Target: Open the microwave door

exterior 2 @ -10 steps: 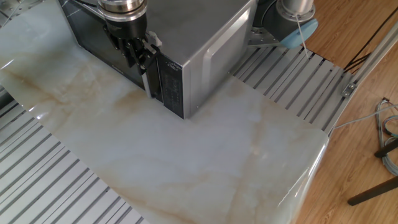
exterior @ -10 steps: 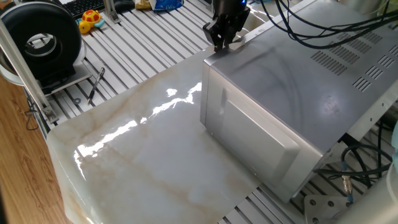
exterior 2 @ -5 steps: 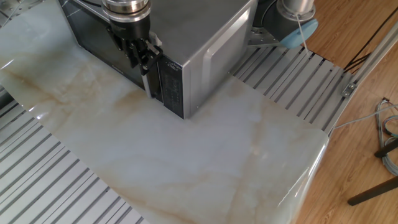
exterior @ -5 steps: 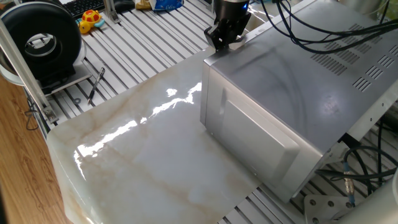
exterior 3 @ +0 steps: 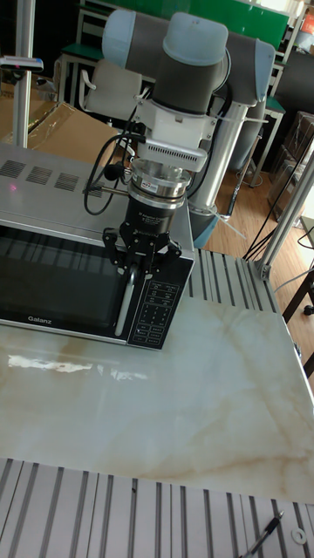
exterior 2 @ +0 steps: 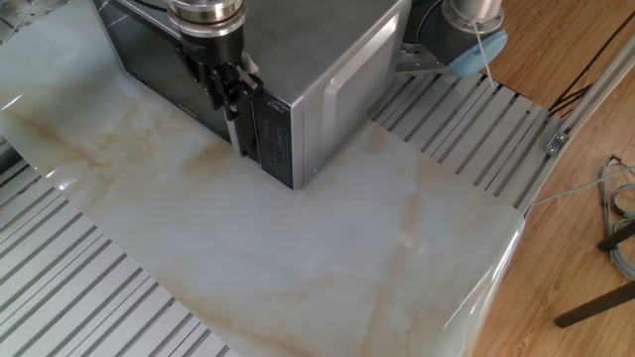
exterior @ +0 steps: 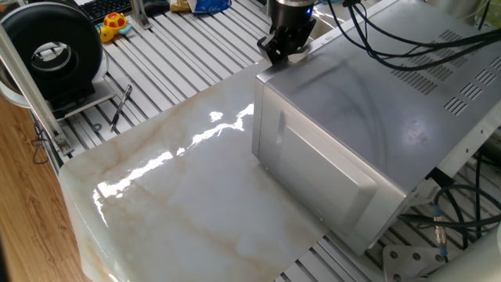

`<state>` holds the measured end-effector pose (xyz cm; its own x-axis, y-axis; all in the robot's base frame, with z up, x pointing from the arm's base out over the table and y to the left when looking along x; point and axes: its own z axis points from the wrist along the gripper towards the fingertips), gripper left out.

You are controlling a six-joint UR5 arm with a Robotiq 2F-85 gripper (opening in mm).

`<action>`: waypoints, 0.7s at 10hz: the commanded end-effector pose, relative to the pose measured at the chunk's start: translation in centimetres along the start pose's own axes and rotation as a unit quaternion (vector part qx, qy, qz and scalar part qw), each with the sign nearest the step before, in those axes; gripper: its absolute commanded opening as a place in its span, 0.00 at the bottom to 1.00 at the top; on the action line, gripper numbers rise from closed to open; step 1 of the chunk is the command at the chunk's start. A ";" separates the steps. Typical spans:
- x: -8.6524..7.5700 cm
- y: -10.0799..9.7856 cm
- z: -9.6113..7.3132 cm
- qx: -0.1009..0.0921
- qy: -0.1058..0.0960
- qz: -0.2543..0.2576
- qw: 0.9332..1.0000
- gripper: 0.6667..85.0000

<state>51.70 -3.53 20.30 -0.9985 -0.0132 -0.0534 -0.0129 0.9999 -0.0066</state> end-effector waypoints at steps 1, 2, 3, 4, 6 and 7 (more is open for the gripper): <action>0.1 0.1 -0.1 -0.004 -0.001 0.001 1.000 0.33; 0.1 0.0 -0.1 -0.002 -0.001 0.001 1.000 0.31; 0.1 0.0 -0.1 -0.002 -0.001 0.000 1.000 0.29; 0.1 -0.1 -0.1 0.000 0.000 0.002 1.000 0.15; 0.0 -0.4 -0.1 0.005 -0.003 0.006 1.000 0.05; -0.1 -0.4 -0.1 0.005 -0.004 0.007 1.000 0.01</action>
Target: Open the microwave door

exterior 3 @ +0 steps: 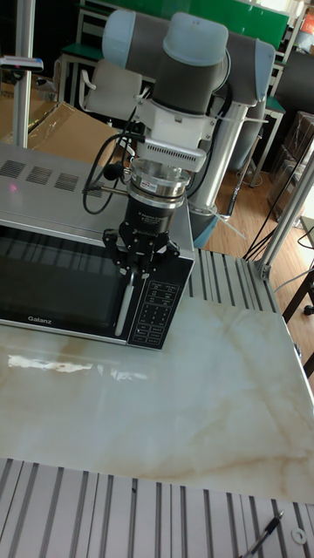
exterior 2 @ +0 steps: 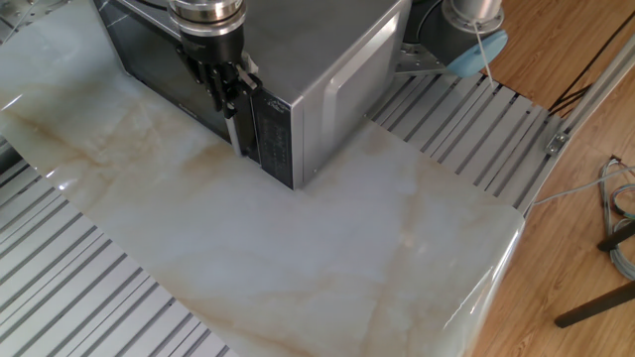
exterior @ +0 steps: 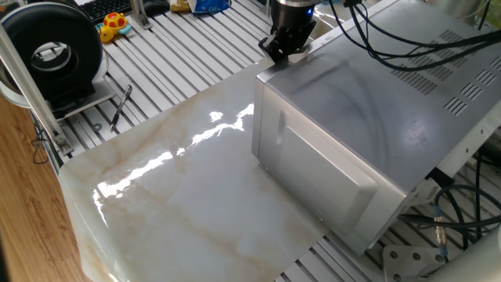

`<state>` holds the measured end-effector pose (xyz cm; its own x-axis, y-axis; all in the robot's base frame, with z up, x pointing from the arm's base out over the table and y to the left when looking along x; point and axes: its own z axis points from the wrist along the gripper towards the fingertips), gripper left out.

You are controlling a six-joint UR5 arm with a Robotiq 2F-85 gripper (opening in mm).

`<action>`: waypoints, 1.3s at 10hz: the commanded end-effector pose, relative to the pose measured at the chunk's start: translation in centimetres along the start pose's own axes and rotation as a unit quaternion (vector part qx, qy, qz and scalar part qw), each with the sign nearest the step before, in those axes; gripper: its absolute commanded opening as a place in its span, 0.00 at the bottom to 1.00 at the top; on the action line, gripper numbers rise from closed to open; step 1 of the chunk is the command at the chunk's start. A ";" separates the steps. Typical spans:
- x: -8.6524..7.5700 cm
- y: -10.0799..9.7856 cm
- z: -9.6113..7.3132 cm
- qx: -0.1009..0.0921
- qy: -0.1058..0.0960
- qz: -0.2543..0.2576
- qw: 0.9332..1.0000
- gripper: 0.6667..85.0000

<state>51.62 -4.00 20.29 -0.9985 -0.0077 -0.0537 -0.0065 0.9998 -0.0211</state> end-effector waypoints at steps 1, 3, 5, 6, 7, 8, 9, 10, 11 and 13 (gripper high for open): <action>-0.5 0.6 -0.1 -0.013 -0.010 0.000 1.000 0.01; -1.2 1.7 0.1 -0.036 -0.017 -0.019 0.999 0.01; -2.2 1.6 0.5 -0.061 -0.016 -0.038 0.997 0.01; -2.6 0.5 0.4 -0.065 -0.012 -0.050 0.997 0.01; -3.1 0.1 0.1 -0.057 -0.006 -0.054 0.997 0.01; -3.6 0.8 -0.2 -0.055 -0.003 -0.051 0.997 0.01; -4.1 1.7 -0.2 -0.051 -0.003 -0.047 0.998 0.01; -4.2 2.7 0.5 -0.047 -0.006 -0.043 0.998 0.01; -4.7 3.0 1.0 -0.050 -0.004 -0.043 0.998 0.01; -4.5 2.3 0.8 -0.072 -0.010 -0.061 0.995 0.01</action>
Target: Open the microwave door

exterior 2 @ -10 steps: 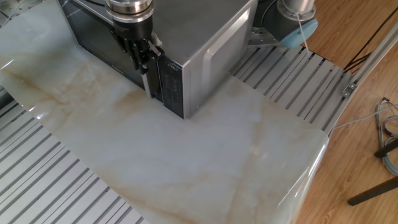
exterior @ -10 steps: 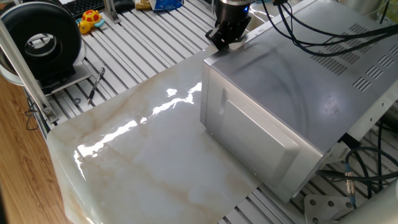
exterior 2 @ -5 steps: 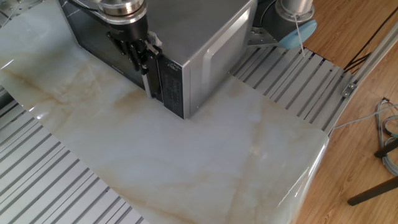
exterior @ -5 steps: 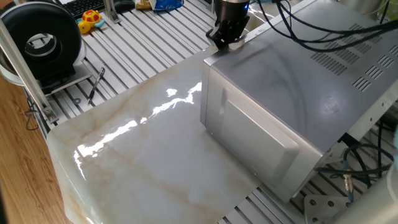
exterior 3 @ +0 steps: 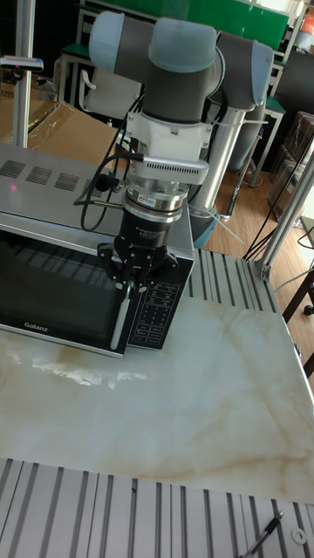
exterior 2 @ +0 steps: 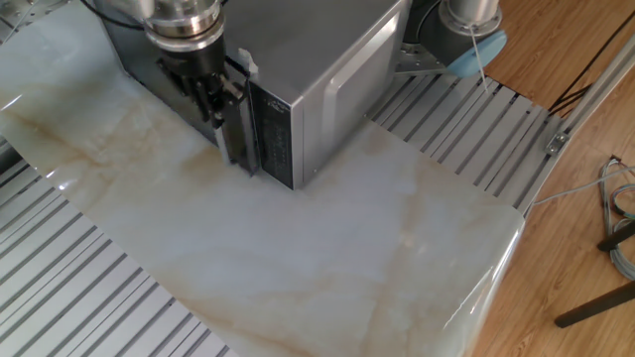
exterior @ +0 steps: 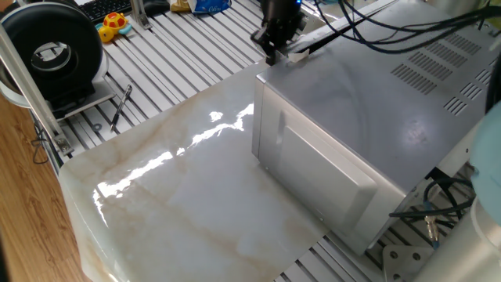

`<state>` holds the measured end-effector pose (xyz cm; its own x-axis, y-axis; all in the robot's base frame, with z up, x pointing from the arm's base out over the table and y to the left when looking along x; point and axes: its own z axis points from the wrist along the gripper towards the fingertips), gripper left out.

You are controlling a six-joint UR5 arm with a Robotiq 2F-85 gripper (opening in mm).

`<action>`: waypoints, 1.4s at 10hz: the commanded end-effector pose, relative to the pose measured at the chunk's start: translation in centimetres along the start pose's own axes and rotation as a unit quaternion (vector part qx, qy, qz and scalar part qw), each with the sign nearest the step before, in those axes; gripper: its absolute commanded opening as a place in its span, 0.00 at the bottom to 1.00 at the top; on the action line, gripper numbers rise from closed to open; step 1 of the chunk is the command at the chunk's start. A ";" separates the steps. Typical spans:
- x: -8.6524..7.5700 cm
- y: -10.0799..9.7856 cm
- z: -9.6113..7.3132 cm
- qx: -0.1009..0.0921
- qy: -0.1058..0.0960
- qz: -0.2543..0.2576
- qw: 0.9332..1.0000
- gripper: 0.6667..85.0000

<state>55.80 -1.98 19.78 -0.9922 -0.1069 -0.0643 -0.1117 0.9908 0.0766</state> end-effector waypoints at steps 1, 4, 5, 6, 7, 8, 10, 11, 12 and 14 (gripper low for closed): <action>-0.3 -1.1 -0.6 -0.010 -0.016 -0.047 0.999 0.53; -0.4 -2.1 -0.5 0.013 -0.018 -0.086 0.996 0.98; -0.3 -2.1 -1.0 0.021 -0.014 -0.086 0.996 0.96; -0.2 -2.0 -1.7 0.026 -0.010 -0.087 0.996 0.93; -0.1 -1.8 -2.5 0.032 -0.006 -0.087 0.996 0.91; -0.2 -1.2 -3.2 0.037 -0.001 -0.083 0.996 0.87; 0.2 -0.7 -5.2 0.061 0.012 -0.070 0.996 0.62; 0.7 -0.5 -6.1 0.071 0.022 -0.053 0.996 0.21; 1.2 0.0 -6.9 0.074 0.029 -0.040 0.996 0.00; 1.9 0.3 -7.8 0.071 0.029 -0.036 0.996 0.00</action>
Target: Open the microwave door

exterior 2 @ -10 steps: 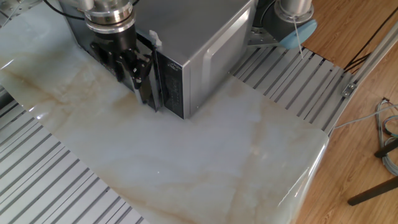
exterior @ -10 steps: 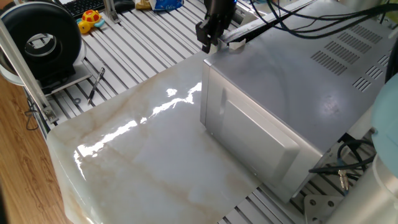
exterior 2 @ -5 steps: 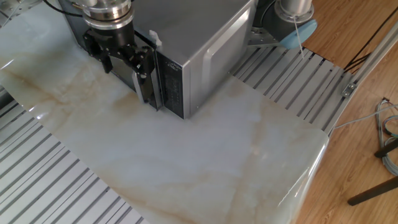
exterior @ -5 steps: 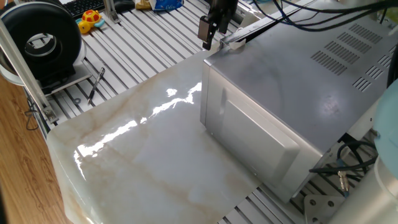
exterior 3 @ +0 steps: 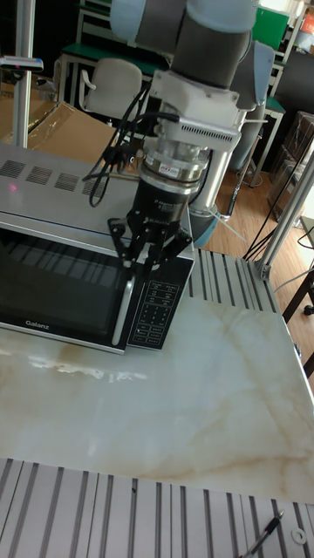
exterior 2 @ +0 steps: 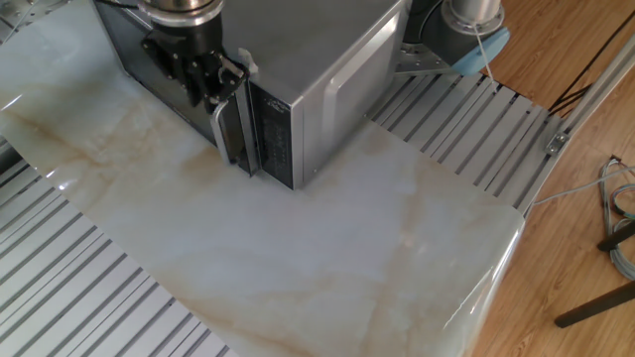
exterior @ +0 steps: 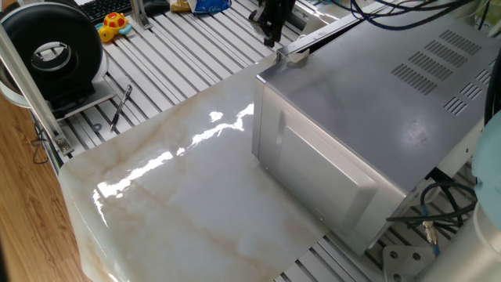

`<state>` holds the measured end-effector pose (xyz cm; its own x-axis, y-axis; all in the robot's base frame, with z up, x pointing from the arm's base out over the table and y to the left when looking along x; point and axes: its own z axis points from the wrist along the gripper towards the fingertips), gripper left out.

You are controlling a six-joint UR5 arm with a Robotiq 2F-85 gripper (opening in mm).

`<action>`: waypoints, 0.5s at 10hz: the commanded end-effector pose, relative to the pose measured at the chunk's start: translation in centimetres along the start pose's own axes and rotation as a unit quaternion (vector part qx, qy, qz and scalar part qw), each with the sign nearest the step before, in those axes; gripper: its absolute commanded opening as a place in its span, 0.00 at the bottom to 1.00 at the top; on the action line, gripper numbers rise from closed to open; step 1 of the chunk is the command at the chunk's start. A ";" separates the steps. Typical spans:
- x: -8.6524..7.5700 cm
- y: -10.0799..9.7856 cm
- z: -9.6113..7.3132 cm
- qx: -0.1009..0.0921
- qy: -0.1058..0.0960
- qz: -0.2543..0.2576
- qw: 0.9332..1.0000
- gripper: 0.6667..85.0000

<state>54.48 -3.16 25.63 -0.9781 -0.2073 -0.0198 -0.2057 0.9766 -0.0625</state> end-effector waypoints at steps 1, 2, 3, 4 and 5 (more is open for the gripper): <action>1.2 0.7 -2.0 0.000 0.005 0.015 1.000 0.00; 1.4 1.1 -2.2 -0.011 0.000 0.018 1.000 0.00; 1.1 1.4 -2.2 -0.016 -0.007 0.025 1.000 0.00; 0.9 1.6 -2.2 -0.020 -0.010 0.030 0.999 0.00; 1.0 1.8 -2.2 -0.025 -0.009 0.037 0.999 0.00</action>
<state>53.28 -2.32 27.23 -0.9862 -0.1629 -0.0283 -0.1615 0.9859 -0.0442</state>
